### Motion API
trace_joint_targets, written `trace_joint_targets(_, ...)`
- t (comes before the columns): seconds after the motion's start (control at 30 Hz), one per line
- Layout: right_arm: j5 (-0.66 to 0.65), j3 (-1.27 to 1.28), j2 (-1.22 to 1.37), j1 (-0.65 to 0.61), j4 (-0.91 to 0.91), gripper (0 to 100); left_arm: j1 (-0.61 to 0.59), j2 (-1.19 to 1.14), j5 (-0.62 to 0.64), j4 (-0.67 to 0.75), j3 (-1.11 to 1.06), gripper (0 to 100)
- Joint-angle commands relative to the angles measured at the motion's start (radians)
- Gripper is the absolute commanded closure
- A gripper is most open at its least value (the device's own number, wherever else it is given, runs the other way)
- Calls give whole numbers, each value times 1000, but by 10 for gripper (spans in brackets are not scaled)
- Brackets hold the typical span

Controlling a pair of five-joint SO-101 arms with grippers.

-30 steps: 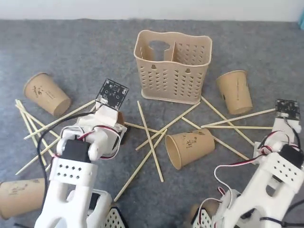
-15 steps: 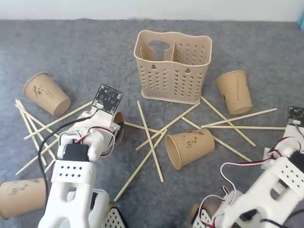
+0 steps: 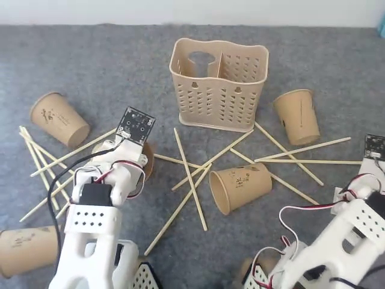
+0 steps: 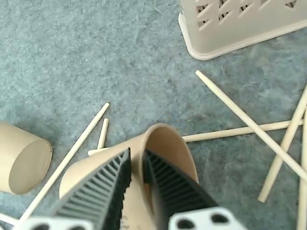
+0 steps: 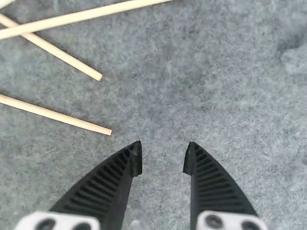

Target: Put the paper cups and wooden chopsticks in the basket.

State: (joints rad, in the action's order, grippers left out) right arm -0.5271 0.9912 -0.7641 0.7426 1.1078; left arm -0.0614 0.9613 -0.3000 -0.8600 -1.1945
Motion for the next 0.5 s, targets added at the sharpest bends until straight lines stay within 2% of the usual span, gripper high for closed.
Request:
trace_joint_targets(0.0, 32, -117, -33, -25, 67, 841, -6, 17, 26, -34, 90, 988)
trace_joint_targets(0.23, 92, -397, -42, -251, 418, 841, -6, 17, 265, -321, 377, 988)
trace_joint_targets(0.47, 180, -440, -305, -542, 555, 841, -37, 17, 313, -516, 541, 988)
